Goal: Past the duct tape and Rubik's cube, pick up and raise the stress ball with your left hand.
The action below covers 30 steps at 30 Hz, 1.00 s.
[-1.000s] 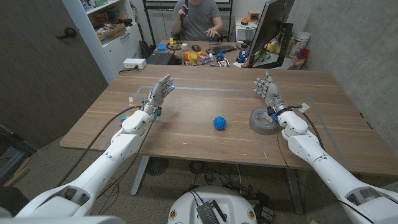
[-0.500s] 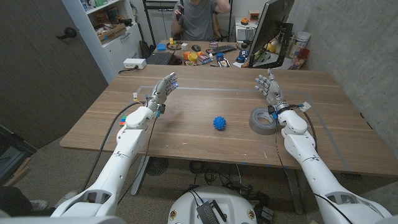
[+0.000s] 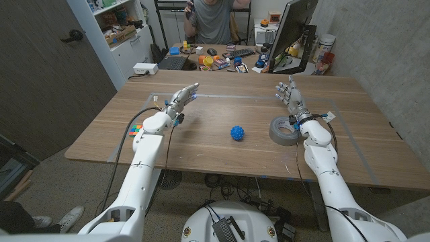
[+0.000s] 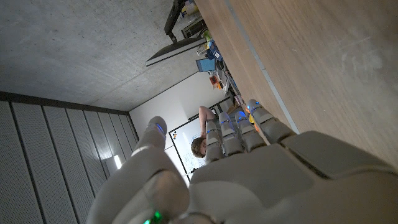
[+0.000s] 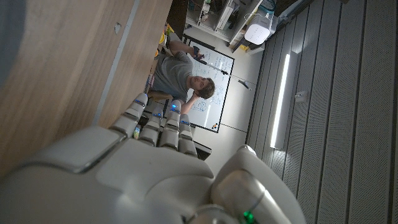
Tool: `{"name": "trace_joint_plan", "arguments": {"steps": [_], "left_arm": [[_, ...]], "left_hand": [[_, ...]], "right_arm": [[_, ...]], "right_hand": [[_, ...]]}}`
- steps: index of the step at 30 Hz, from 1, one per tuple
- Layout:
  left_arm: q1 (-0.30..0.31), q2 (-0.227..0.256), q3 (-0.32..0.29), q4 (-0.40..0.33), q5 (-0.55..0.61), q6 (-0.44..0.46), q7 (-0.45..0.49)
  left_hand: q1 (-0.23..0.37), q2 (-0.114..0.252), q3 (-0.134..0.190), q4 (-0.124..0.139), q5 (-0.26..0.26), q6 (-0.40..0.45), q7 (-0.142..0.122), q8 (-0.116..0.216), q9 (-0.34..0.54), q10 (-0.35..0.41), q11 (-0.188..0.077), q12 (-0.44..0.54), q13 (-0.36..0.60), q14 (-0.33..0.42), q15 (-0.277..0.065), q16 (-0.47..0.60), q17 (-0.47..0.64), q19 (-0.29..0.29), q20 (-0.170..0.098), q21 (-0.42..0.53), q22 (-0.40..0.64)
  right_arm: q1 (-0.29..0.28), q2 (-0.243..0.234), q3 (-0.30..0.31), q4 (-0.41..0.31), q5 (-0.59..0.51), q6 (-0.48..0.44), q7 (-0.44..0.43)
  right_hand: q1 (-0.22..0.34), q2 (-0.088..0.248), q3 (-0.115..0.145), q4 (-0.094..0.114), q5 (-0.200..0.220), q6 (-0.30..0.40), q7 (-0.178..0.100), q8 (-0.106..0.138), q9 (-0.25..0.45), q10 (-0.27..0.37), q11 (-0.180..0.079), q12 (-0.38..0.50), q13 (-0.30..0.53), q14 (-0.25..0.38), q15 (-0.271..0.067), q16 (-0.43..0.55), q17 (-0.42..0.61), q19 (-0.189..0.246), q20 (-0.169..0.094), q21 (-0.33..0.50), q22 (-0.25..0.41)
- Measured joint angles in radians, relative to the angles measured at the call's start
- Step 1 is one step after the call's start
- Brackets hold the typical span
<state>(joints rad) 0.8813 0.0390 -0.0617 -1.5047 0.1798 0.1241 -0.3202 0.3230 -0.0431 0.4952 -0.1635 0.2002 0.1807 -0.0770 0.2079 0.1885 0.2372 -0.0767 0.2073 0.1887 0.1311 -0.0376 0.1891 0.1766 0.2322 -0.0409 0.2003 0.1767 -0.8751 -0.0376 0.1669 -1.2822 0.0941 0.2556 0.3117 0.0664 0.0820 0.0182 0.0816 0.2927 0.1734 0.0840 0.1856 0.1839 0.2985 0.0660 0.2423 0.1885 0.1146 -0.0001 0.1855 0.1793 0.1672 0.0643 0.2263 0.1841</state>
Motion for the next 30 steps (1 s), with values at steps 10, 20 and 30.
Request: {"name": "trace_joint_plan", "arguments": {"steps": [10, 20, 30], "left_arm": [[-0.001, -0.029, 0.017, -0.049, 0.158, 0.050, -0.090], [-0.006, -0.022, 0.098, -0.115, 0.332, 0.106, -0.164], [-0.012, 0.010, 0.195, -0.164, 0.603, 0.145, -0.222]], "left_hand": [[0.027, -0.027, 0.003, -0.011, 0.011, 0.000, 0.000, 0.000, 0.000, 0.007, -0.007, 0.004, 0.000, 0.002, -0.002, 0.000, 0.000, 0.000, 0.000, 0.000, 0.000], [0.089, -0.065, 0.007, -0.023, 0.029, 0.025, -0.014, 0.008, 0.000, 0.025, -0.025, 0.005, 0.000, 0.007, 0.000, 0.000, 0.000, 0.009, 0.001, 0.000, 0.000], [0.163, -0.150, -0.066, -0.014, 0.060, 0.138, -0.062, 0.040, 0.005, 0.103, -0.075, 0.020, 0.000, 0.063, -0.001, 0.008, 0.000, 0.054, 0.001, 0.000, -0.002]], "right_arm": [[0.004, 0.041, 0.047, 0.000, -0.051, 0.000, 0.036], [0.008, 0.060, 0.068, 0.005, -0.086, 0.004, 0.059], [0.014, 0.065, 0.073, 0.028, -0.106, 0.014, 0.068]], "right_hand": [[0.000, 0.000, 0.000, 0.000, 0.000, 0.000, 0.000, 0.000, 0.000, 0.000, 0.000, 0.000, 0.000, 0.000, 0.000, 0.000, 0.000, 0.000, 0.000, 0.000, 0.000], [0.000, 0.000, 0.000, 0.000, 0.000, 0.000, 0.000, 0.000, 0.000, 0.000, 0.000, 0.000, 0.000, 0.000, 0.000, 0.000, 0.000, 0.000, 0.000, 0.000, 0.000], [0.000, 0.000, 0.000, 0.000, 0.000, 0.000, 0.000, 0.000, 0.000, 0.000, 0.000, 0.000, 0.000, -0.004, 0.004, 0.000, 0.000, 0.000, 0.000, -0.005, 0.000]]}}
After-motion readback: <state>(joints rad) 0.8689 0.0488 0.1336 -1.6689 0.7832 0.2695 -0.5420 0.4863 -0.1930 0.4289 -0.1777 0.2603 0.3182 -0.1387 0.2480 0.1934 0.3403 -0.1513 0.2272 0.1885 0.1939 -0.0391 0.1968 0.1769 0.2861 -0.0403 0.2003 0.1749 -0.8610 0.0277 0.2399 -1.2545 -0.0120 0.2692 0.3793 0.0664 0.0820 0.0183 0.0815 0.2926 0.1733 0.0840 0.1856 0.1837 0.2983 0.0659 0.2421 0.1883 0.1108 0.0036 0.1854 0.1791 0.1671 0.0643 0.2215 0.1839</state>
